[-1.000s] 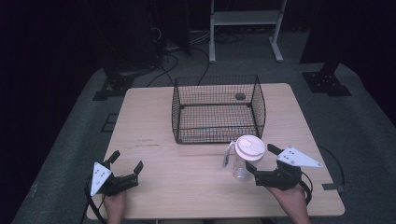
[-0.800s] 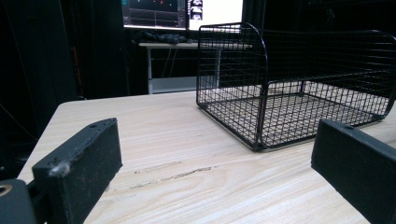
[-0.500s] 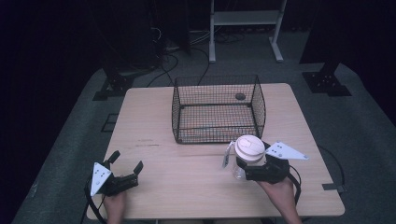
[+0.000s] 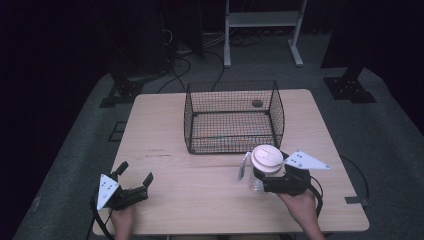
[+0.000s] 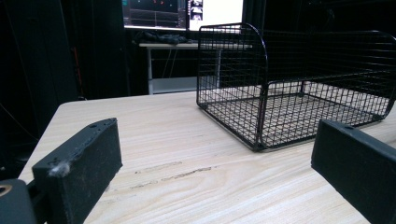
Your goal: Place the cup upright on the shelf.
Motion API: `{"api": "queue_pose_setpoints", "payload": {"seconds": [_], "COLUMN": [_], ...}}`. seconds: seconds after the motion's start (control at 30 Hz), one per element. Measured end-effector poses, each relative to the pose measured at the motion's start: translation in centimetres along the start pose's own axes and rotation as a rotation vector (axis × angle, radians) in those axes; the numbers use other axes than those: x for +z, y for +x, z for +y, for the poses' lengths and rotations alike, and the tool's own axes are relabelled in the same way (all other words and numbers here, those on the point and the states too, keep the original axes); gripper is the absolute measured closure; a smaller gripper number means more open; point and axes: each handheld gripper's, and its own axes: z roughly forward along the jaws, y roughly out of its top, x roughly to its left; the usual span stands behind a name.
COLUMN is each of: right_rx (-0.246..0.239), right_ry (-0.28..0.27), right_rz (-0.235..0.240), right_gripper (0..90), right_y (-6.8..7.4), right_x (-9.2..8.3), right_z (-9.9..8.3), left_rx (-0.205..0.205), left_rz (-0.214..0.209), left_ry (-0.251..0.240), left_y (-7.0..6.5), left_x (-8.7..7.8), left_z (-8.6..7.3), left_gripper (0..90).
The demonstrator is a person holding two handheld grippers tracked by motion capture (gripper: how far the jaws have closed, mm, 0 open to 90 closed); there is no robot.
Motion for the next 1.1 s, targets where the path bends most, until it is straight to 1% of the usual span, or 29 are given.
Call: {"api": "queue_pose_setpoints", "payload": {"seconds": [0.17, 0.27, 0.33, 0.37, 0.43, 0.57, 0.73, 0.8, 1.1], "right_rx": [-0.008, -0.004, -0.018, -0.018, -0.018, -0.032, -0.030, -0.041, -0.054], "right_ry": [0.020, 0.013, 0.014, 0.014, 0.014, 0.014, 0.001, -0.002, -0.008], "right_rz": [0.017, 0.028, 0.036, 0.036, 0.048, 0.054, 0.073, 0.071, 0.069], "right_gripper": [4.3, 4.3, 4.3, 4.3, 4.3, 4.3, 4.3, 4.3, 4.3], "right_y": [-0.1, -0.2, -0.2, -0.2, -0.2, -0.4, -0.7, -0.8, -1.4], "right_x": [0.0, 0.0, -0.1, -0.1, -0.1, -0.2, -0.5, -0.5, -0.5], "right_z": [0.5, 1.0, 1.8, 1.8, 2.4, 3.8, 5.7, 6.4, 9.4], "left_rx": [0.000, 0.001, 0.002, 0.003, 0.001, 0.001, 0.002, 0.001, 0.000], "left_rz": [0.000, 0.000, 0.001, 0.001, 0.001, 0.001, 0.001, 0.000, 0.001], "left_ry": [0.000, 0.000, 0.001, 0.001, 0.000, 0.002, 0.003, 0.003, 0.002], "left_y": [0.0, 0.0, 0.0, 0.0, 0.0, 0.0, 0.0, 0.0, 0.0], "left_x": [0.0, 0.0, 0.0, 0.0, 0.0, 0.0, 0.0, 0.0, 0.0], "left_z": [0.0, 0.0, 0.0, 0.0, 0.0, 0.0, 0.0, 0.0, 0.0], "left_gripper": [0.9, 0.9, 0.9, 0.9, 0.9, 0.9, 0.9, 0.9, 0.9]}}
